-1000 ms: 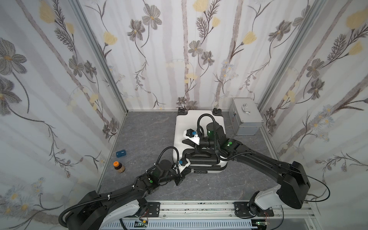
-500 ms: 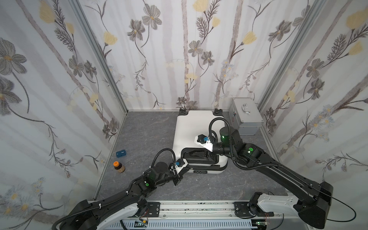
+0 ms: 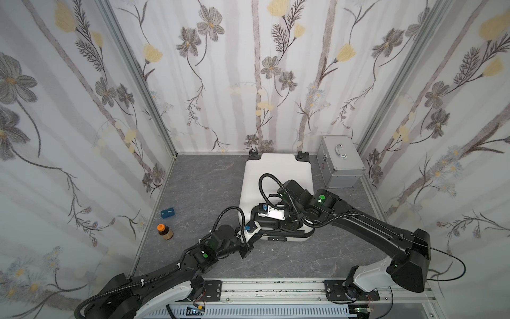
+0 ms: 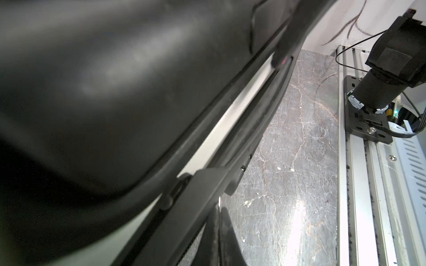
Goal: Open the suitcase zippers
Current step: Pick up the suitcase from the center of the board.
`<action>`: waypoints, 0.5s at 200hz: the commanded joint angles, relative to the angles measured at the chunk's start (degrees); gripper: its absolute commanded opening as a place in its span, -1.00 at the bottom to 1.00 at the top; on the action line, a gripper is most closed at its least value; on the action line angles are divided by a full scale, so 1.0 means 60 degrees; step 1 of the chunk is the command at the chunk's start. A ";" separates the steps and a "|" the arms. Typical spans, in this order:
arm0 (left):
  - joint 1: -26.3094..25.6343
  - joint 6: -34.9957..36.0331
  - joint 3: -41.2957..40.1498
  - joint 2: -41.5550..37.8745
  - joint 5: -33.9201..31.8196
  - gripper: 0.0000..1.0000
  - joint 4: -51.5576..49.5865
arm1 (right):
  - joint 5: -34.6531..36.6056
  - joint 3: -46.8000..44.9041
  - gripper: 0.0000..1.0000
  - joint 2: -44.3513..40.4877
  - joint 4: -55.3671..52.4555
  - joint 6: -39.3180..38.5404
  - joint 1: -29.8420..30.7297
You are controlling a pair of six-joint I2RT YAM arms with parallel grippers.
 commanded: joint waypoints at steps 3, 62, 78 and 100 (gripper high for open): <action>0.0005 0.0118 -0.0038 -0.0007 -0.0185 -1.00 0.0308 | 0.0353 0.0213 0.00 0.0363 -0.0558 -0.0295 0.0003; 0.0013 0.0090 0.0082 -0.0355 -0.0751 -0.98 -0.0535 | -0.0466 0.0891 -0.92 0.0689 -0.0934 -0.0917 0.0002; 0.0004 -0.0135 0.0060 -0.0487 -0.0800 -0.92 -0.0596 | -0.0440 0.1159 -0.52 0.1098 -0.1377 -0.0997 0.0015; 0.0016 -0.0200 -0.0105 -0.0714 -0.0913 -0.91 -0.0606 | -0.0514 0.1556 -0.23 0.1758 -0.2046 -0.1099 0.0011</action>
